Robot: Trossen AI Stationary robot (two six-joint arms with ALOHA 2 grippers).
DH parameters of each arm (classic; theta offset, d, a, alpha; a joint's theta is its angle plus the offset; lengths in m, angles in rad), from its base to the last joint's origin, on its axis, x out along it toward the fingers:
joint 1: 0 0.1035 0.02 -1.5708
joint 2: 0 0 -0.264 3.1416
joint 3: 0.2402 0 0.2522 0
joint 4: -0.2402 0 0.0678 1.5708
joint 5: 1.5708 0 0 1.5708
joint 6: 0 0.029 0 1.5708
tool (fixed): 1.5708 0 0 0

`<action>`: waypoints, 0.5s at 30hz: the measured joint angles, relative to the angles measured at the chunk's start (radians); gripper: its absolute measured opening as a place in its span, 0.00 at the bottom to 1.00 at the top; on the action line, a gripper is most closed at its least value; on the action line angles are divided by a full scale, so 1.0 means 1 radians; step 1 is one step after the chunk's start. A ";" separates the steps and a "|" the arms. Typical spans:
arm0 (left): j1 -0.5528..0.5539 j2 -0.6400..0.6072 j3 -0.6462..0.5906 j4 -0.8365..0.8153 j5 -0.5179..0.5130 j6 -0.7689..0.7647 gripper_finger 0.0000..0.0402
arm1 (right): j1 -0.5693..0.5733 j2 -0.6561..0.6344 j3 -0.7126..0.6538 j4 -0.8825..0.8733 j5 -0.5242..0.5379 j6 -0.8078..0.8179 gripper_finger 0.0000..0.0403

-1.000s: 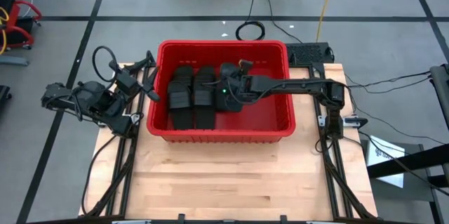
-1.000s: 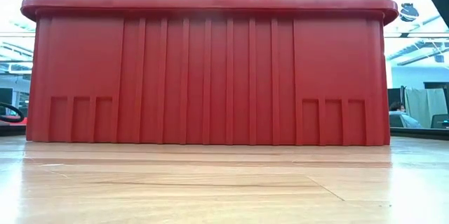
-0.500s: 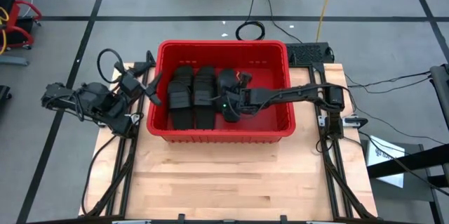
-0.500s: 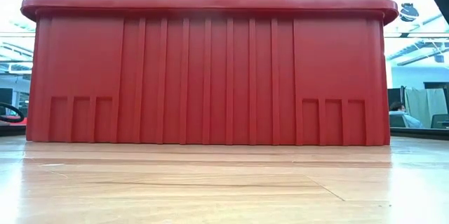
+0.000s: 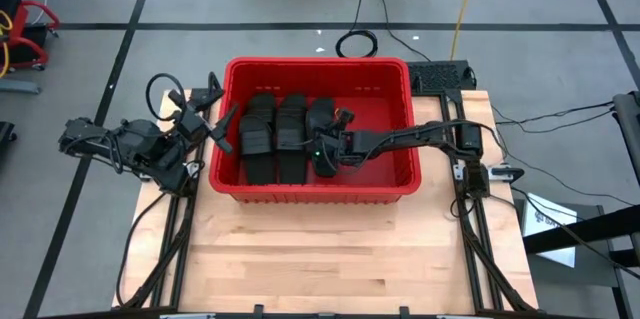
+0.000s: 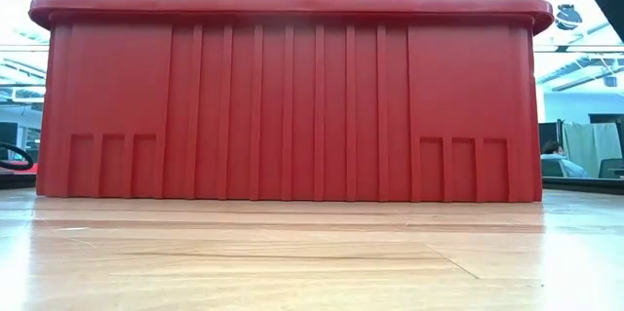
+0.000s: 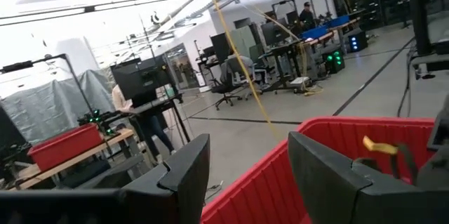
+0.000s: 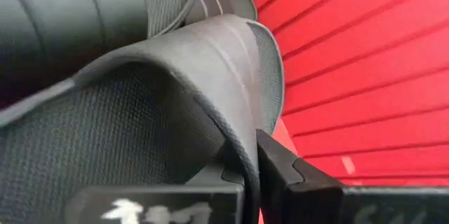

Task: Pick and place slides into bin
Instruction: Put the black slide into the red bin

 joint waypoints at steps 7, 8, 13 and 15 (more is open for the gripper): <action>0.000 0.011 0.000 0.000 0.012 -0.003 0.50 | -0.001 0.034 0.000 -0.007 0.003 0.000 0.01; 0.000 0.011 0.000 0.000 0.012 -0.003 0.50 | -0.001 0.033 0.000 -0.004 0.003 -0.001 0.01; 0.000 0.011 0.000 0.000 0.011 -0.002 0.50 | -0.001 0.034 0.000 0.012 -0.062 -0.013 0.03; 0.000 0.011 0.000 0.000 0.011 0.002 0.50 | -0.001 0.033 0.000 0.012 -0.100 -0.009 0.05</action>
